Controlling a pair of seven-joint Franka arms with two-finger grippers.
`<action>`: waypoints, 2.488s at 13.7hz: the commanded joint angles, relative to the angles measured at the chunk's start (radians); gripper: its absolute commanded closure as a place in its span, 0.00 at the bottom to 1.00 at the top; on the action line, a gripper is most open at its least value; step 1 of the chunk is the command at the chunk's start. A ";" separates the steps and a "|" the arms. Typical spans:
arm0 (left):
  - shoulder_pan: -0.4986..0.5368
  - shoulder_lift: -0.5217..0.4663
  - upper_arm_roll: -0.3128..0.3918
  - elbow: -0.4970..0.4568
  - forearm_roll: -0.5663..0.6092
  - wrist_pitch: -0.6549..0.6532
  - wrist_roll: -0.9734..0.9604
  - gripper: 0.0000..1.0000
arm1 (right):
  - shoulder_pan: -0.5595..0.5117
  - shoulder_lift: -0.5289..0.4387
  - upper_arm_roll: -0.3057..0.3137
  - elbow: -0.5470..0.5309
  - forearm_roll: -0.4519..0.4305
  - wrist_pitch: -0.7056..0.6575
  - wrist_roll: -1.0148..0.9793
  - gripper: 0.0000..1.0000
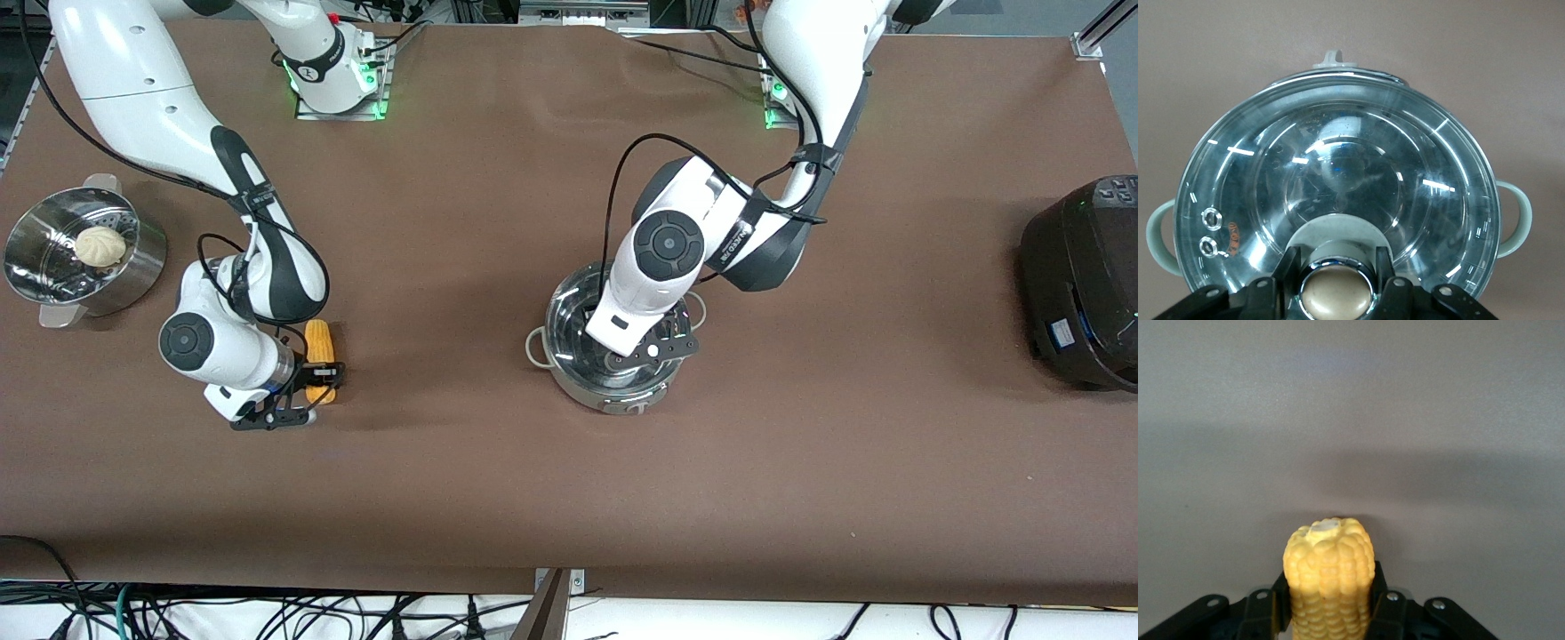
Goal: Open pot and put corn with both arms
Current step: 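Grasp the corn with the right gripper while the left gripper lifts the lid, then carry the corn over the pot while the left gripper lowers the lid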
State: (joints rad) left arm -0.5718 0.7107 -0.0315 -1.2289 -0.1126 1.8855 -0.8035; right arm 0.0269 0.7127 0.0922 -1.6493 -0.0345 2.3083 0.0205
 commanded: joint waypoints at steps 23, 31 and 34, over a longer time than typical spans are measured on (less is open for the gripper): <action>0.451 -0.336 0.108 -0.754 0.010 0.337 0.929 1.00 | 0.467 0.114 0.189 0.600 -0.004 -0.152 0.881 1.00; 0.455 -0.261 0.134 -0.779 0.005 0.346 0.929 0.67 | 0.611 0.214 0.077 0.651 -0.004 -0.064 0.892 1.00; 0.454 -0.295 0.134 -0.808 0.011 0.336 0.915 0.00 | 0.616 0.232 0.070 0.651 -0.004 -0.038 0.892 1.00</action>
State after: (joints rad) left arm -0.1162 0.4571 0.0963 -2.0065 -0.1128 2.2288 0.1053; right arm 0.6278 0.9109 0.1749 -1.0522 -0.0323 2.2619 0.9004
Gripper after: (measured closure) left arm 0.361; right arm 0.630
